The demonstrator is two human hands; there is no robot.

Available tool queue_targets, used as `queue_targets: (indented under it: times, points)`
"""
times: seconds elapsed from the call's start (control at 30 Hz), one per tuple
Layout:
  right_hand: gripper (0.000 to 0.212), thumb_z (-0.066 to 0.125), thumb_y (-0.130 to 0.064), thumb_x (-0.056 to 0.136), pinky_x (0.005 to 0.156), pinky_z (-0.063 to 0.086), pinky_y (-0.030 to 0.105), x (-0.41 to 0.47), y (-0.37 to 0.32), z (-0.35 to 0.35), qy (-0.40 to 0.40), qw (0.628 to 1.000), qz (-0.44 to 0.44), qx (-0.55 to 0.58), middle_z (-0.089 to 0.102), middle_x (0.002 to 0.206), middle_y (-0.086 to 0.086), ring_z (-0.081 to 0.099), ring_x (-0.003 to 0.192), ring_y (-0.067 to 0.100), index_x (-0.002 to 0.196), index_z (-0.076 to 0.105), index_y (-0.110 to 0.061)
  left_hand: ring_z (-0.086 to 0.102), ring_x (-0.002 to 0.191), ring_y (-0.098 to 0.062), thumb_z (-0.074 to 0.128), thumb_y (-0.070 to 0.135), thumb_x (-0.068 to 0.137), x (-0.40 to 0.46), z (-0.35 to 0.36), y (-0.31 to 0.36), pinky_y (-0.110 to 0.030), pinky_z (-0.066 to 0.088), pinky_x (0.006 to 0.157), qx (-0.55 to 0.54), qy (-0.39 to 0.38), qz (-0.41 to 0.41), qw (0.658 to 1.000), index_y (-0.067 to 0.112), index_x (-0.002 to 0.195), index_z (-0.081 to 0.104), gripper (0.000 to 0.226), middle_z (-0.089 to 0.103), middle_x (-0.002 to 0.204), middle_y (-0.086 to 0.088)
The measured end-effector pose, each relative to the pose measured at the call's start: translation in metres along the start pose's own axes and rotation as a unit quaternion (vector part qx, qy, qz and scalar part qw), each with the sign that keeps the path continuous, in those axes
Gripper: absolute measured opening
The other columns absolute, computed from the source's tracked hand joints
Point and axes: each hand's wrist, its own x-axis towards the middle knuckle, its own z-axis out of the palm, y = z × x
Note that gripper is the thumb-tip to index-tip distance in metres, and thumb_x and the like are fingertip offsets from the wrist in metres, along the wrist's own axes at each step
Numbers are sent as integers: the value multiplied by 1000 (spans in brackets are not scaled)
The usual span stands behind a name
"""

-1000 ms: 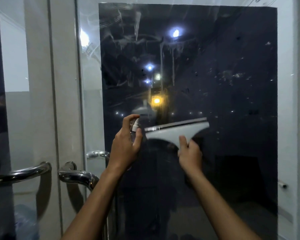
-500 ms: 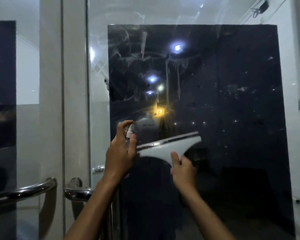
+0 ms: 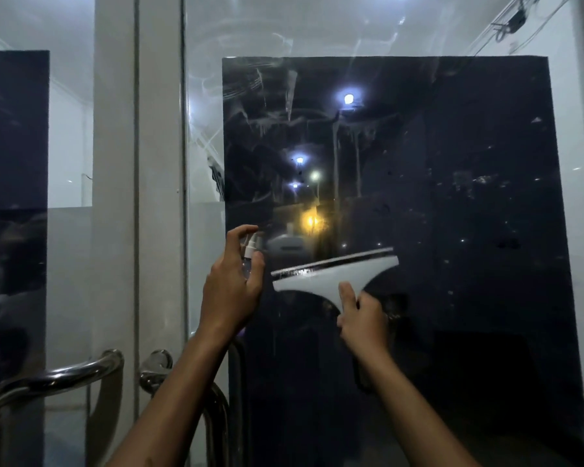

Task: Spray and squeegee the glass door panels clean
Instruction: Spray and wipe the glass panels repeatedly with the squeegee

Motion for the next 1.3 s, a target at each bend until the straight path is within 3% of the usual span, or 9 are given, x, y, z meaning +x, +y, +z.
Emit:
queue_targets:
  times: [0.13,0.27,0.33,0.4,0.47,0.53,0.77,1.03,1.3]
  points:
    - [60,43,-61,96,81,53,40,78,-67,16,38,998,-43,-25,71,97,18,68,90,35,101,63,-4,56,65,-9,51,23,102,9,-13,1,-24,39,53,12,30,-10,999,28,134,44,33,59,83,4]
    - [61,42,-61,97,83,54,41,107,-111,27,52,996,-67,-23,71,91,19,68,88,34,95,63,-4,58,63,-16,50,26,102,15,-26,-6,-31,45,55,7,47,-13,999,32,133,44,33,59,75,0]
    - [66,41,-65,94,79,54,38,81,-90,35,41,997,-54,-35,71,87,19,69,83,34,93,63,-4,58,64,-16,50,25,102,15,-31,-10,-29,42,56,3,48,-16,999,32,134,44,33,59,77,-2]
    - [59,43,-60,96,61,55,34,37,-59,43,4,999,-28,-22,67,68,13,68,60,28,82,58,-6,58,66,-16,50,25,102,15,-34,-12,-26,39,55,6,47,-18,999,30,134,44,34,61,80,-4]
    - [49,47,-50,100,43,46,26,-2,-44,50,-43,999,2,18,60,57,7,58,41,16,81,57,-7,56,64,-14,50,25,102,16,-36,-13,-24,36,55,6,46,-16,999,29,135,44,34,60,80,-4]
    - [47,48,-48,100,38,40,21,-9,-54,55,-61,997,3,44,60,58,6,55,37,11,86,59,-6,52,61,-10,49,25,101,21,-38,-12,-21,34,54,7,44,-10,999,28,135,44,35,56,77,-1]
    - [49,44,-55,99,40,44,22,75,-153,76,-11,998,-37,52,71,70,10,64,42,14,92,56,-8,56,57,-14,47,28,100,35,-45,-21,-31,44,52,-1,48,-5,999,34,133,42,34,58,73,4]
    - [44,47,-48,100,41,47,21,-8,-83,76,-49,996,8,72,62,63,9,56,41,9,86,58,-8,56,58,-15,49,24,101,35,-55,-35,-27,38,51,10,36,-13,999,30,133,44,34,59,74,-1]
    - [48,47,-50,100,35,45,19,97,-204,87,0,997,-39,63,68,73,9,58,37,9,111,56,-4,55,60,-10,50,24,102,75,-67,-35,-21,37,53,15,58,20,998,26,136,43,35,63,86,-2]
